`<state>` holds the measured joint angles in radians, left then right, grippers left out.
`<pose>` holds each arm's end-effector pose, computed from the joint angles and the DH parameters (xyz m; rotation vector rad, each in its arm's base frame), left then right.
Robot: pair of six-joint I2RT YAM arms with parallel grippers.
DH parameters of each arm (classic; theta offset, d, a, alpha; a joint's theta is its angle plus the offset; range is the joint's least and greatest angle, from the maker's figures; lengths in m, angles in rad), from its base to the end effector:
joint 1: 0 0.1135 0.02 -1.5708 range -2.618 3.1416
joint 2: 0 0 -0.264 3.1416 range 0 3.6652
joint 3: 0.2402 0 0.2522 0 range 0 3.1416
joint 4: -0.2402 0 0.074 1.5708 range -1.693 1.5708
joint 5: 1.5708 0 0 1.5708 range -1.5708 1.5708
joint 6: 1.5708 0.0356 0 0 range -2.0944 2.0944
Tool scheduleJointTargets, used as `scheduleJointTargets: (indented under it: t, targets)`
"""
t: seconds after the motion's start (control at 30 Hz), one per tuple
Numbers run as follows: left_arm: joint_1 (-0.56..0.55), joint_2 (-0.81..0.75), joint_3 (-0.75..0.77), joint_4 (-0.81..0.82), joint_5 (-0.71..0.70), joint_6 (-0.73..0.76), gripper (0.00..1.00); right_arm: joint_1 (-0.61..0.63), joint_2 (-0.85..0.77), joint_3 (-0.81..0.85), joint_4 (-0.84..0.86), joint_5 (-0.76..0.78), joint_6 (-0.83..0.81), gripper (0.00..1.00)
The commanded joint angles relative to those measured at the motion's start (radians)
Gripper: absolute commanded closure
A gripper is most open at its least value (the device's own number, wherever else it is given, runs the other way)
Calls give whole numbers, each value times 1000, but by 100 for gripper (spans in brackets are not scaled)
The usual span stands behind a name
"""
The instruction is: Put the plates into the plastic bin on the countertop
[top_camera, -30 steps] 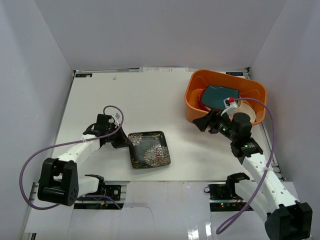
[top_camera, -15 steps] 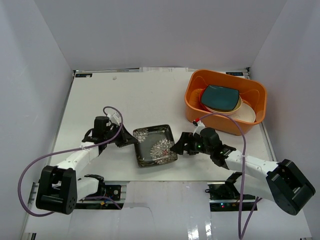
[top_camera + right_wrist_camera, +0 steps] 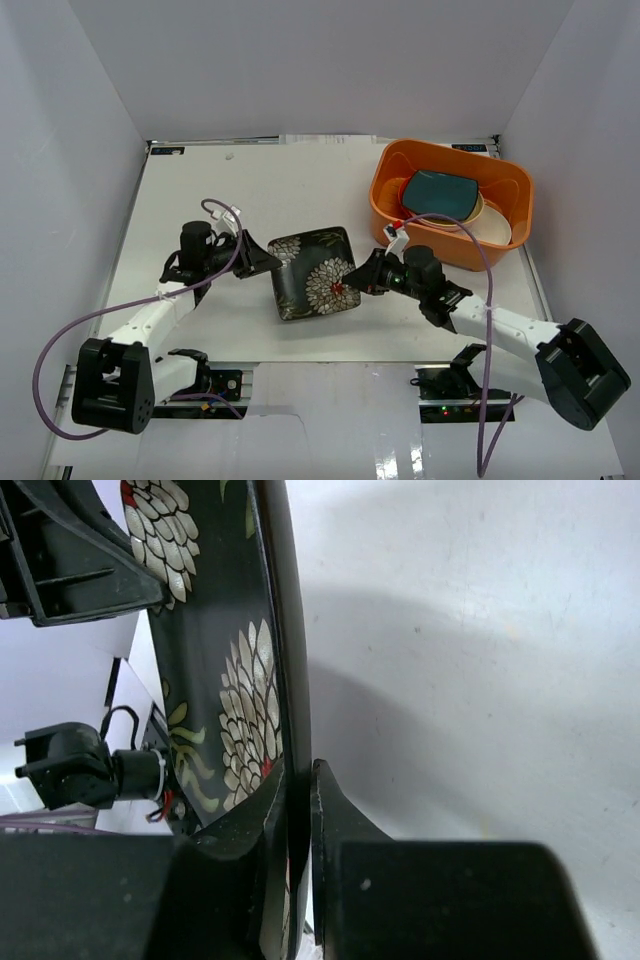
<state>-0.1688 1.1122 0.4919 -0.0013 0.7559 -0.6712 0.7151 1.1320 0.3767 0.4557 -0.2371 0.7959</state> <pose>0.2113 -0.0608 0.1985 -0.1145 2.2896 -1.2849 0.1690 0.1578 0.1962 -0.0975 2.0618 1.2183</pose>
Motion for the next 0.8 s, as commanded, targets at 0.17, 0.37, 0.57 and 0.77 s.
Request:
scheduleJointTargets:
  t: [0.17, 0.37, 0.57, 0.77]
  targets:
    - [-40, -78, 226, 198, 258, -90, 19, -190, -219, 260, -121, 26, -75, 92]
    - [-77, -103, 309, 51, 202, 89, 2, -581, -164, 459, -195, -154, -78, 92]
    - [-133, -130, 271, -85, 105, 209, 2, -885, -17, 533, -203, -248, -63, 92]
    - [-201, -114, 272, -129, 53, 282, 2, -971, 75, 524, -253, -182, -144, 92]
